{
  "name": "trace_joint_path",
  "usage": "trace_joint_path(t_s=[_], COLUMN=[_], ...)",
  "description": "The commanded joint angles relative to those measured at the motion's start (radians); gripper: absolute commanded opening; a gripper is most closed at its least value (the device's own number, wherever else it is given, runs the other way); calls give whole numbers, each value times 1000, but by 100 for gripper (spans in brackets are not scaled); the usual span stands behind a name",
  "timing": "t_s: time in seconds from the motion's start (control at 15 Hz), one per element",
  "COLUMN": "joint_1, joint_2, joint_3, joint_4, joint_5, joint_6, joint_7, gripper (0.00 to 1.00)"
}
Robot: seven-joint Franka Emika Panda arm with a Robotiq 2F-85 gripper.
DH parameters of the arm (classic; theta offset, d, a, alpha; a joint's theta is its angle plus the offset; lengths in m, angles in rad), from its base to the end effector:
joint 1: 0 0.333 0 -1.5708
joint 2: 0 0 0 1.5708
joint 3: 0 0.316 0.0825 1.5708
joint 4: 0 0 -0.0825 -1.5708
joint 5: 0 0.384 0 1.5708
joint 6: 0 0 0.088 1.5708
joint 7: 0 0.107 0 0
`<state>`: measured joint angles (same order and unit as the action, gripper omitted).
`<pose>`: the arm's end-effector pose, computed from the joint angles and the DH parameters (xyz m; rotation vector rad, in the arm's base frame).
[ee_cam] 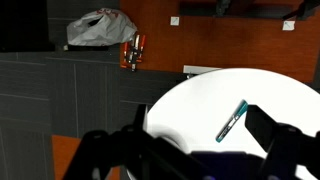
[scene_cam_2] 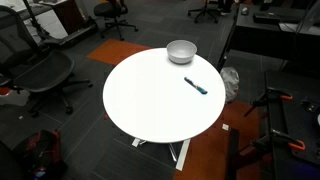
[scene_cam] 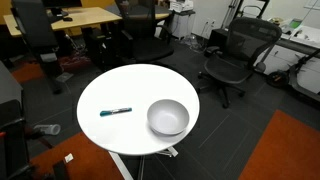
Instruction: Put the pen in the bowl
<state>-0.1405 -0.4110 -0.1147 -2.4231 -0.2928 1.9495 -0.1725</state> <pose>0.3960 -0.1250 0.4545 2.9318 0.0670 -0.1570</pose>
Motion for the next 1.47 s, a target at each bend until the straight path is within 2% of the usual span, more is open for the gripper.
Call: trace_joint_path(t_s=[0.0, 0.47, 0.87, 1.4], joint_1=[7, 15, 36, 31], joint_2=[0, -18, -34, 12], joint_3=[-6, 3, 28, 96], joint_4=[2, -20, -88, -229], joint_5=[-2, 3, 55, 92], joint_6=[-3, 14, 63, 369], joint_7=[2, 15, 137, 395], gripper=[100, 100, 100, 100])
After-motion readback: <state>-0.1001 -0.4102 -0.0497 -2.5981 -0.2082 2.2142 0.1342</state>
